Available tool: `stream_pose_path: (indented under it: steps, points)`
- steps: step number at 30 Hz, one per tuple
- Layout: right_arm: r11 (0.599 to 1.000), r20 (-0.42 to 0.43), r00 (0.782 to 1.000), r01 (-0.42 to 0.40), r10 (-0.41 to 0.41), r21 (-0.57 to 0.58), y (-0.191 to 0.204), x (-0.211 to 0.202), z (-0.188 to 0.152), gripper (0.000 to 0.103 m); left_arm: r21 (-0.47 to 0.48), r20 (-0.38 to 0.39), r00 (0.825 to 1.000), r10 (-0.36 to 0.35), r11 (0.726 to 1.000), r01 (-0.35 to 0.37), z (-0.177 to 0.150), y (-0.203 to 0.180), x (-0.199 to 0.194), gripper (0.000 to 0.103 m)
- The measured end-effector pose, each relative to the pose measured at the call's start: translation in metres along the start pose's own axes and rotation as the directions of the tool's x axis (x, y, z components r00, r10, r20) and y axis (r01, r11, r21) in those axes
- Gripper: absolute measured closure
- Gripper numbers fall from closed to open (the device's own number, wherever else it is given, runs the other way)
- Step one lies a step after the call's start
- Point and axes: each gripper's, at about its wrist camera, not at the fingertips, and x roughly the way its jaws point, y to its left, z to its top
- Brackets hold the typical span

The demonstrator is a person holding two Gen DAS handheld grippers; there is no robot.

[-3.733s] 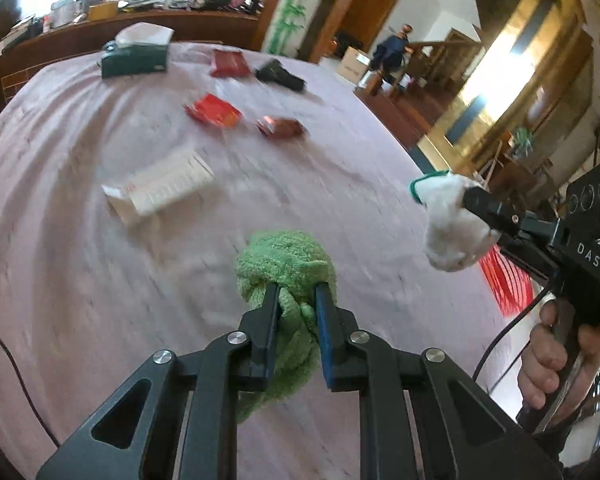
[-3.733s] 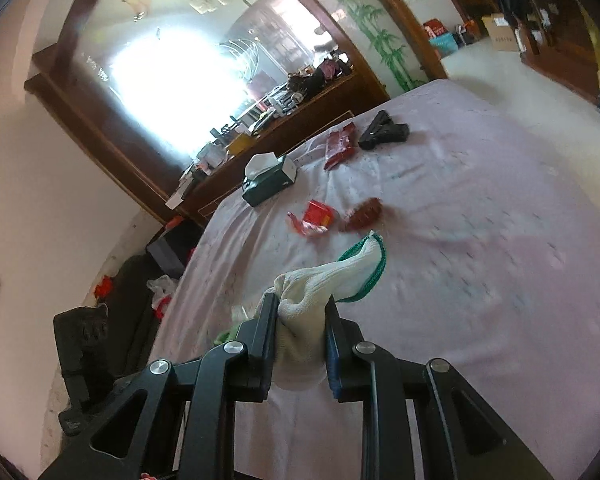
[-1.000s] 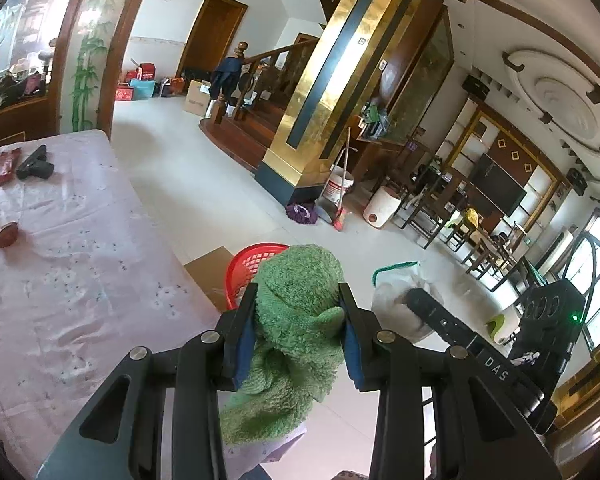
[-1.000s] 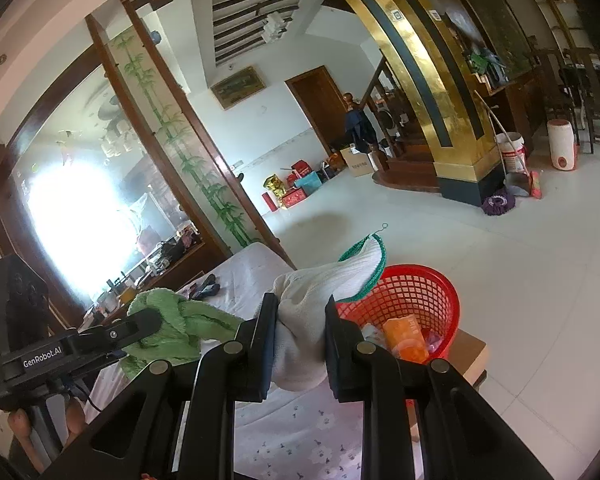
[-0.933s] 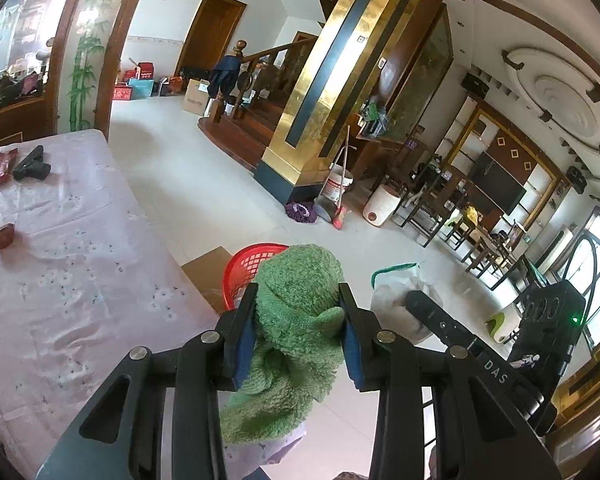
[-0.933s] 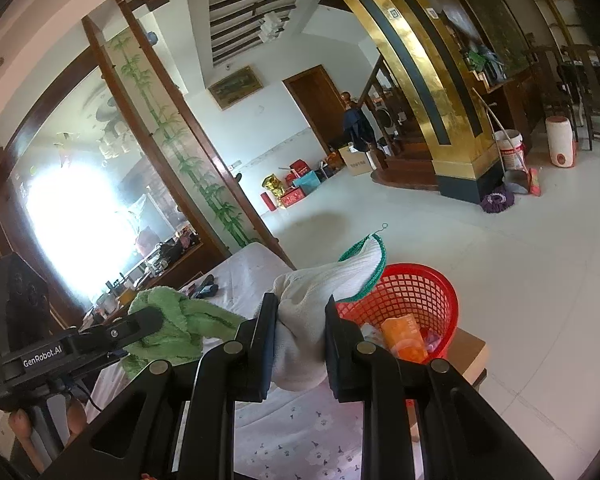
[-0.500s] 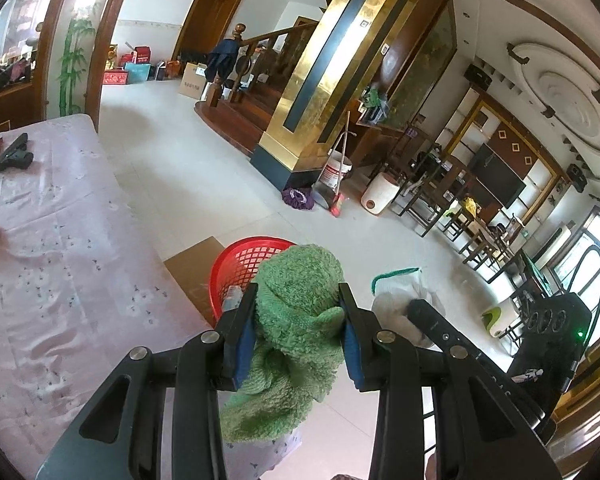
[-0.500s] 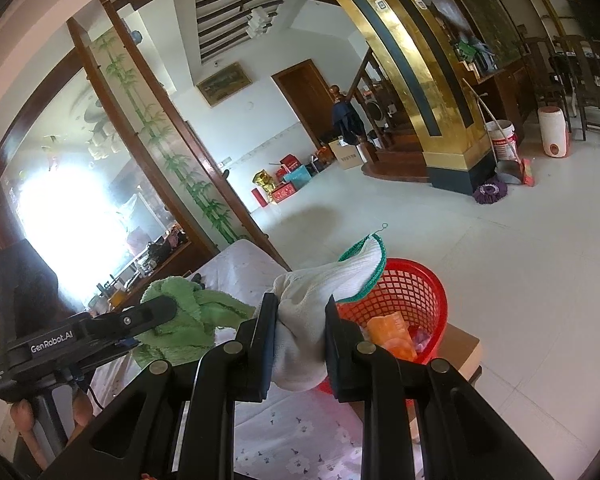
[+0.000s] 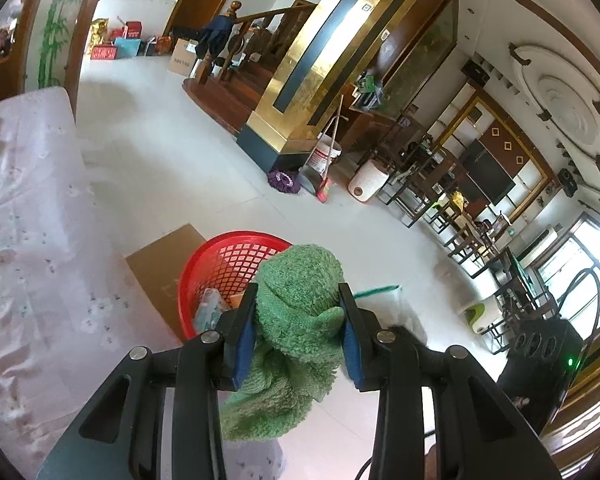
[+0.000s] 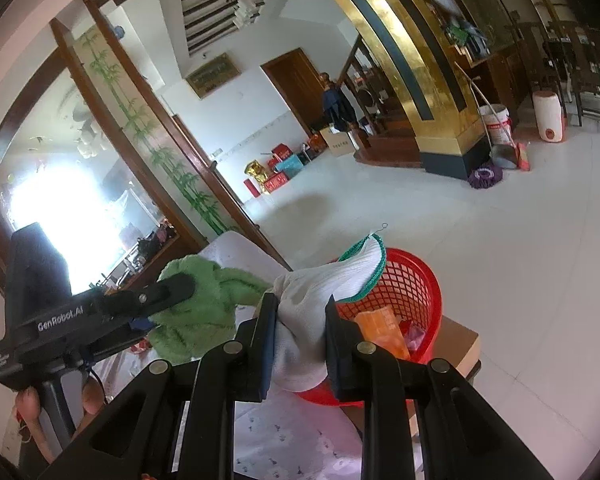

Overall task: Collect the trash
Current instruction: 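Carry the green cloth and white cloth bag toward the red basket, then open both tools over the red basket to drop the cloth and bag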

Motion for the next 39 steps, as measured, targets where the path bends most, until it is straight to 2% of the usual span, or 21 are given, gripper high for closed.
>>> stream_pose_path:
  steps: [10,15,22,24,25,27,29,31,36,39]
  points:
    - [0.999,-0.049,0.997,0.053,-0.054,-0.009,-0.014,0.033,-0.003,0.080,-0.020,-0.013,1.000,-0.007,1.000,0.006,0.011,0.010,0.043,0.067]
    - [0.997,-0.071,0.995,0.072,-0.072,0.004,-0.022,0.049,-0.007,0.080,-0.032,-0.080,0.997,-0.010,0.999,0.007,0.008,0.018,0.070,0.067]
    - [0.996,-0.090,0.992,0.085,-0.084,0.005,-0.026,0.061,-0.010,0.078,-0.057,-0.114,0.993,-0.001,0.998,-0.005,0.008,0.024,0.088,0.066]
    - [0.997,-0.094,0.992,0.082,-0.081,0.006,-0.026,0.063,-0.010,0.078,-0.056,-0.117,0.993,-0.002,0.998,-0.005,0.008,0.024,0.088,0.063]
    - [0.997,-0.096,0.992,0.078,-0.077,0.006,-0.026,0.064,-0.011,0.075,-0.057,-0.118,0.993,-0.003,0.998,-0.004,0.010,0.022,0.089,0.060]
    - [0.998,-0.090,0.994,0.068,-0.067,0.009,-0.025,0.064,-0.012,0.068,-0.071,-0.121,0.993,-0.009,0.997,0.001,0.011,0.025,0.090,0.044]
    - [0.997,-0.086,0.994,0.071,-0.070,0.011,-0.026,0.063,-0.013,0.052,-0.095,-0.108,0.994,-0.018,0.995,0.008,0.011,0.028,0.085,0.041]
    - [0.997,-0.071,0.994,0.079,-0.077,0.016,-0.023,0.059,-0.013,0.045,-0.108,-0.094,0.995,-0.016,0.994,0.006,0.011,0.030,0.077,0.040]
    - [0.997,-0.056,0.996,0.075,-0.075,0.001,-0.013,0.047,-0.014,0.040,-0.105,-0.045,0.999,-0.012,0.994,0.007,0.010,0.031,0.039,0.034]
    - [0.998,-0.034,0.997,0.065,-0.065,-0.023,0.003,0.034,-0.016,0.034,-0.081,0.025,0.998,0.058,0.995,-0.056,0.001,0.031,-0.006,0.029]
